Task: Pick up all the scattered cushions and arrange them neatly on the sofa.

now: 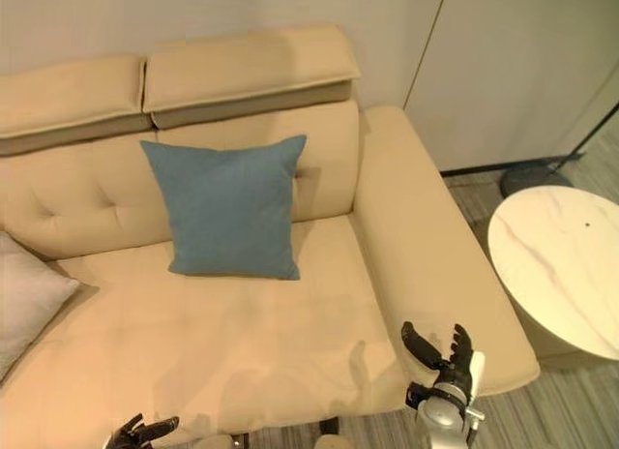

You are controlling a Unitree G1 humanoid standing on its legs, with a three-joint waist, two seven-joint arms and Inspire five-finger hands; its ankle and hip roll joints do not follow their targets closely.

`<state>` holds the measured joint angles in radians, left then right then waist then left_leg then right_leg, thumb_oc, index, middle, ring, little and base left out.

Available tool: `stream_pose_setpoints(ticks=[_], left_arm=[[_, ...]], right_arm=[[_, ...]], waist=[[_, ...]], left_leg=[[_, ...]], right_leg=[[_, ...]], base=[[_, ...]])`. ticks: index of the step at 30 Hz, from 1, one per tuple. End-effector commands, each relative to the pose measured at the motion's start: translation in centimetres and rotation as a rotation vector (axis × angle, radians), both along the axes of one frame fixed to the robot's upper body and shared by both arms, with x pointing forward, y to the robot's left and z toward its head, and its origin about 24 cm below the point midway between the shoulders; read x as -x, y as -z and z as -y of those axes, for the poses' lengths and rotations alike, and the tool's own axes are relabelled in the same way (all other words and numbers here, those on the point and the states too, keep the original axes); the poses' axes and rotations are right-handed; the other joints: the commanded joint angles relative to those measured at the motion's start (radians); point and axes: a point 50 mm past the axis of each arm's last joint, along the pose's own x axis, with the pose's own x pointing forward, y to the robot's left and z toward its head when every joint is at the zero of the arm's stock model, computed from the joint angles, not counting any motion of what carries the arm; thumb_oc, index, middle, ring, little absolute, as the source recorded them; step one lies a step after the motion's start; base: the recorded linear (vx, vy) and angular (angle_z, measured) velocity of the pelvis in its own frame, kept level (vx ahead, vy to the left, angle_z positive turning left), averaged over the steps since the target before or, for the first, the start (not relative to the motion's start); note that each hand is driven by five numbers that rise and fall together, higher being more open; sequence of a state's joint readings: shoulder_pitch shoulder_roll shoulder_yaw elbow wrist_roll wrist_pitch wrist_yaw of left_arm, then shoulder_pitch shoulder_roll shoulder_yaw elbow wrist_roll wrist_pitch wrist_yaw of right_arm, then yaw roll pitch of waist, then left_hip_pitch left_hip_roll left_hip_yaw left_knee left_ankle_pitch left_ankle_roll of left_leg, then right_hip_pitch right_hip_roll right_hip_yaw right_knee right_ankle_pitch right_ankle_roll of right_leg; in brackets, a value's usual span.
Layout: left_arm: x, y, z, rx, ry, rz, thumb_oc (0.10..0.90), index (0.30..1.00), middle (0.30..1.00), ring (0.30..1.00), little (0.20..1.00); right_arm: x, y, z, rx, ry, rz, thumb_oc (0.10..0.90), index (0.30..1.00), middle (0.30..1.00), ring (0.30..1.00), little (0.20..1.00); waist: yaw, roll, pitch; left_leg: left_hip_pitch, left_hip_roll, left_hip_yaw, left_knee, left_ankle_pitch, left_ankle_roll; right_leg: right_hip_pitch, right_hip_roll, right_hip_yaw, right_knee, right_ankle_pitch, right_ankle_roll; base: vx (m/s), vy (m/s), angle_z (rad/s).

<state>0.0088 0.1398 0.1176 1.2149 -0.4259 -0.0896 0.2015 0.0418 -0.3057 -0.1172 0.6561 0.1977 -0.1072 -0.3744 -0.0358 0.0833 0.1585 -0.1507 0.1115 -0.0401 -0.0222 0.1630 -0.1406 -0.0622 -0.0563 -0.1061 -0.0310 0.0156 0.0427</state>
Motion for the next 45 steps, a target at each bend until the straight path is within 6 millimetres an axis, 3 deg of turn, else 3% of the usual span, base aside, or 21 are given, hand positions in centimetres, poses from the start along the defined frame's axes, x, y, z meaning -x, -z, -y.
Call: stream_pose_setpoints(ticks=[1, 2, 4, 6, 8, 11, 12, 15, 16, 18, 19, 21, 25, 26, 30, 32, 34, 35, 36, 41, 45], left_arm=[[2.6, 0.4, -1.4, -0.047, 0.077, -0.143, 0.800, 0.900, 0.900, 0.900, 0.900], [2.6, 0.4, -1.4, -0.047, 0.077, -0.143, 0.800, 0.900, 0.900, 0.900, 0.900], [4.4, 0.7, -1.0, -0.031, 0.082, -0.224, 0.800, 0.900, 0.900, 0.900, 0.900], [6.2, 1.0, -0.6, -0.045, 0.155, -0.317, 0.800, 0.900, 0.900, 0.900, 0.900], [7.2, 1.1, -0.6, -0.065, 0.224, -0.372, 0.800, 0.900, 0.900, 0.900, 0.900], [7.1, 1.1, -0.1, -0.083, 0.280, -0.377, 0.800, 0.900, 0.900, 0.900, 0.900], [6.7, 1.2, 0.1, -0.085, 0.305, -0.372, 0.800, 0.900, 0.900, 0.900, 0.900], [3.2, 0.9, 0.5, -0.132, 0.402, -0.273, 0.800, 0.900, 0.900, 0.900, 0.900], [0.9, 0.4, 0.2, -0.179, 0.447, -0.208, 0.800, 0.900, 0.900, 0.900, 0.900], [0.9, 0.3, 0.1, -0.180, 0.447, -0.208, 0.800, 0.900, 0.900, 0.900, 0.900], [-0.1, 0.1, -0.1, -0.204, 0.468, -0.180, 0.800, 0.900, 0.900, 0.900, 0.900], [-0.1, 0.0, -0.6, -0.227, 0.498, -0.198, 0.800, 0.900, 0.900, 0.900, 0.900], [1.6, 0.0, -2.0, -0.245, 0.484, -0.287, 0.800, 0.900, 0.900, 0.900, 0.900], [3.5, 0.2, -2.3, -0.236, 0.478, -0.355, 0.800, 0.900, 0.900, 0.900, 0.900], [5.9, 0.3, -3.1, -0.233, 0.444, -0.441, 0.800, 0.900, 0.900, 0.900, 0.900], [5.7, 0.2, -3.3, -0.238, 0.428, -0.436, 0.800, 0.900, 0.900, 0.900, 0.900], [5.1, 0.1, -3.5, -0.248, 0.421, -0.415, 0.800, 0.900, 0.900, 0.900, 0.900], [4.1, 0.0, -3.4, -0.262, 0.432, -0.381, 0.800, 0.900, 0.900, 0.900, 0.900], [3.0, -0.1, -3.3, -0.266, 0.433, -0.348, 0.800, 0.900, 0.900, 0.900, 0.900], [0.5, -0.2, -1.8, -0.268, 0.467, -0.265, 0.800, 0.900, 0.900, 0.900, 0.900], [-0.4, -0.1, -0.7, -0.255, 0.492, -0.233, 0.800, 0.900, 0.900, 0.900, 0.900]], right_arm=[[-1.3, -1.9, 0.3, -0.021, -0.041, 0.143, 0.800, 0.900, 0.900, 0.900, 0.900], [-1.3, -1.9, 0.3, -0.022, -0.041, 0.143, 0.800, 0.900, 0.900, 0.900, 0.900], [-0.4, -0.9, 0.0, -0.028, -0.070, 0.085, 0.800, 0.900, 0.900, 0.900, 0.900], [0.6, -0.3, 0.0, 0.003, -0.102, 0.022, 0.800, 0.900, 0.900, 0.900, 0.900], [1.2, 0.4, -0.2, 0.018, -0.139, -0.041, 0.800, 0.900, 0.900, 0.900, 0.900], [1.6, 1.2, -1.0, 0.010, -0.157, -0.083, 0.800, 0.900, 0.900, 0.900, 0.900], [1.7, 1.5, -1.0, 0.008, -0.151, -0.094, 0.800, 0.900, 0.900, 0.900, 0.900], [1.1, 1.9, -1.3, -0.005, -0.135, -0.117, 0.800, 0.900, 0.900, 0.900, 0.900], [0.5, 2.0, -1.9, -0.003, -0.144, -0.123, 0.800, 0.900, 0.900, 0.900, 0.900], [0.5, 2.0, -2.0, -0.005, -0.145, -0.122, 0.800, 0.900, 0.900, 0.900, 0.900], [0.1, 2.1, -2.9, -0.009, -0.189, -0.127, 0.800, 0.900, 0.900, 0.900, 0.900], [0.0, 2.5, -3.7, -0.004, -0.236, -0.156, 0.800, 0.900, 0.900, 0.900, 0.900], [-0.1, 3.2, -4.9, -0.010, -0.296, -0.200, 0.800, 0.900, 0.900, 0.900, 0.900], [0.4, 3.6, -4.9, 0.003, -0.316, -0.235, 0.800, 0.900, 0.900, 0.900, 0.900], [2.1, 5.2, -5.1, 0.022, -0.366, -0.366, 0.800, 0.900, 0.900, 0.900, 0.900], [2.5, 5.6, -5.3, 0.013, -0.370, -0.392, 0.800, 0.900, 0.900, 0.900, 0.900], [3.4, 6.3, -5.1, 0.015, -0.368, -0.464, 0.800, 0.900, 0.900, 0.900, 0.900], [3.6, 6.5, -5.0, 0.023, -0.368, -0.486, 0.800, 0.900, 0.900, 0.900, 0.900], [4.2, 7.1, -5.1, 0.010, -0.370, -0.539, 0.800, 0.900, 0.900, 0.900, 0.900], [5.8, 7.8, -4.8, 0.006, -0.353, -0.616, 0.800, 0.900, 0.900, 0.900, 0.900], [7.3, 8.3, -4.4, -0.013, -0.309, -0.673, 0.800, 0.900, 0.900, 0.900, 0.900]], waist=[[0.005, -0.082, -0.023], [0.006, -0.081, -0.025], [-0.011, -0.105, -0.033], [-0.031, -0.113, -0.049], [-0.040, -0.104, -0.071], [-0.061, -0.081, -0.079], [-0.064, -0.071, -0.075], [-0.089, -0.069, -0.068], [-0.088, -0.092, -0.046], [-0.091, -0.099, -0.047], [-0.078, -0.104, -0.024], [-0.071, -0.118, 0.001], [-0.034, -0.108, 0.027], [-0.007, -0.094, 0.015], [0.048, -0.088, -0.038], [0.061, -0.096, -0.056], [0.078, -0.120, -0.075], [0.082, -0.133, -0.074], [0.098, -0.145, -0.069], [0.117, -0.136, -0.048], [0.109, -0.125, -0.024]], left_leg=[[-0.060, 0.069, 0.103, 0.122, -0.018, 0.019], [-0.065, 0.070, 0.102, 0.126, -0.019, 0.020], [-0.012, 0.069, 0.199, 0.315, -0.126, 0.038], [0.042, 0.088, 0.254, 0.543, -0.168, 0.034], [0.128, 0.062, 0.212, 0.629, -0.179, 0.030], [0.237, -0.022, 0.089, 0.550, -0.185, 0.019], [0.262, -0.027, 0.071, 0.499, -0.225, 0.025], [0.310, -0.068, 0.090, 0.295, -0.443, 0.086], [0.284, -0.119, 0.083, 0.246, -0.500, 0.120], [0.282, -0.126, 0.080, 0.243, -0.494, 0.121], [0.300, -0.148, 0.084, 0.157, -0.482, 0.133], [0.289, -0.162, 0.092, 0.115, -0.429, 0.140], [0.211, -0.157, 0.109, 0.091, -0.341, 0.166], [0.182, -0.144, 0.125, 0.073, -0.309, 0.182], [0.115, -0.128, 0.143, 0.047, -0.243, 0.186], [0.091, -0.129, 0.139, 0.048, -0.231, 0.183], [0.031, -0.138, 0.114, 0.074, -0.211, 0.180], [-0.007, -0.144, 0.093, 0.101, -0.210, 0.176], [-0.075, -0.143, 0.070, 0.152, -0.194, 0.166], [-0.137, -0.115, 0.016, 0.153, -0.099, 0.123], [-0.164, -0.104, 0.010, 0.127, -0.048, 0.107]], right_leg=[[-0.020, -0.031, -0.065, 0.114, -0.118, 0.013], [-0.022, -0.031, -0.065, 0.112, -0.116, 0.013], [-0.055, -0.057, -0.108, 0.100, -0.070, 0.013], [-0.072, -0.058, -0.150, 0.076, -0.036, 0.003], [-0.088, -0.056, -0.171, 0.077, -0.013, 0.008], [-0.157, -0.061, -0.162, 0.116, 0.037, 0.033], [-0.173, -0.061, -0.163, 0.125, 0.051, 0.041], [-0.258, -0.119, -0.166, 0.126, 0.115, 0.089], [-0.282, -0.156, -0.160, 0.073, 0.172, 0.126], [-0.284, -0.163, -0.160, 0.071, 0.175, 0.126], [-0.283, -0.157, -0.176, 0.000, 0.187, 0.144], [-0.292, -0.172, -0.187, -0.019, 0.186, 0.156], [-0.248, -0.164, -0.142, 0.163, 0.094, 0.121], [-0.207, -0.166, -0.148, 0.306, 0.034, 0.102], [-0.054, -0.160, -0.107, 0.417, -0.045, 0.092], [-0.024, -0.144, -0.072, 0.408, -0.043, 0.095], [0.027, -0.086, 0.030, 0.392, -0.038, 0.110], [0.075, -0.053, 0.089, 0.322, -0.090, 0.096], [0.090, 0.003, 0.150, 0.253, -0.161, 0.052], [0.112, 0.065, 0.104, 0.136, -0.191, -0.003], [0.095, 0.069, 0.062, 0.123, -0.175, -0.009]], base=[[-0.48, -0.238, 0.41], [-0.34, -0.174, 0.52], [-0.36, -0.182, 0.51], [-0.34, -0.157, 0.48], [-0.25, 0.025, 0.97], [-0.37, 0.215, 0.46], [-0.44, 0.239, 0.15], [-0.56, 0.330, 0.20], [-0.52, 0.301, 0.39], [-0.34, 0.181, 0.47], [-0.51, 0.225, 0.33], [-0.77, 0.268, -0.32], [-0.55, 0.117, -0.28], [-0.58, 0.094, -0.30], [-0.36, -0.032, -0.29], [-0.17, -0.098, -0.14], [-0.25, -0.193, 0.03], [-0.38, -0.299, 0.50], [-0.26, -0.218, 0.64], [-0.29, -0.217, 0.55], [-0.21, -0.076, 0.46]])
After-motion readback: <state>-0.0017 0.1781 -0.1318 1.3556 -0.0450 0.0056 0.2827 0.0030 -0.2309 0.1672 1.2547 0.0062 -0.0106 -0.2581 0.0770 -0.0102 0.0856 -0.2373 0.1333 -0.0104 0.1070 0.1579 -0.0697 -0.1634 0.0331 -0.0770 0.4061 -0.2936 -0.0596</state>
